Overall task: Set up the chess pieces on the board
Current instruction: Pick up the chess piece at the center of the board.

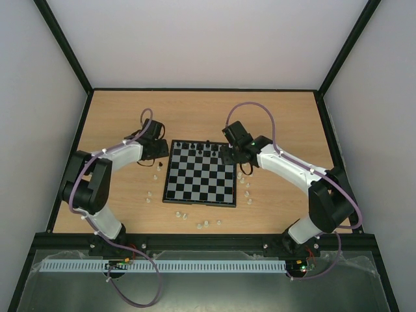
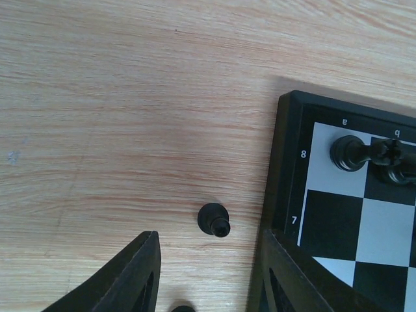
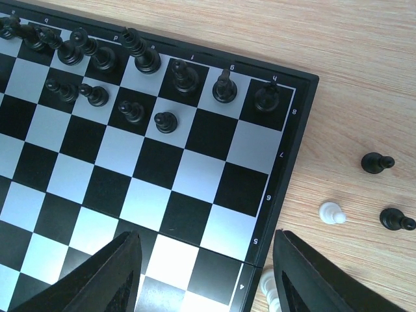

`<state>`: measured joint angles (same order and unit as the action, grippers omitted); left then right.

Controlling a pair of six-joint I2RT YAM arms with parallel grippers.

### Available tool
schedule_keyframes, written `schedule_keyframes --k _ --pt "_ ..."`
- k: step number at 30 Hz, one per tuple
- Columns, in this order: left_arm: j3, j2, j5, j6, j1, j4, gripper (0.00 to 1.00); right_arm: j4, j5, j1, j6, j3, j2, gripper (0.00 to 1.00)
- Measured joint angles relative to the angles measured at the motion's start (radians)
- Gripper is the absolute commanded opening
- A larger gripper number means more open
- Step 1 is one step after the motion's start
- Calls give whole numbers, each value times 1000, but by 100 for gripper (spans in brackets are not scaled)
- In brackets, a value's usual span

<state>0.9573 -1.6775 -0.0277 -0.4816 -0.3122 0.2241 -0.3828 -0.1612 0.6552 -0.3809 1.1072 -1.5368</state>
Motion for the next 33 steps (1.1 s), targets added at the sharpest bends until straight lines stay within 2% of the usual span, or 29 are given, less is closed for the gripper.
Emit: schedule_keyframes --k 16,33 --pt "38 -74 -4 13 -3 2 28 11 3 0 1 -8 0 56" --pt "73 -111 -17 24 -3 -1 24 20 4 0 4 -13 0 56"
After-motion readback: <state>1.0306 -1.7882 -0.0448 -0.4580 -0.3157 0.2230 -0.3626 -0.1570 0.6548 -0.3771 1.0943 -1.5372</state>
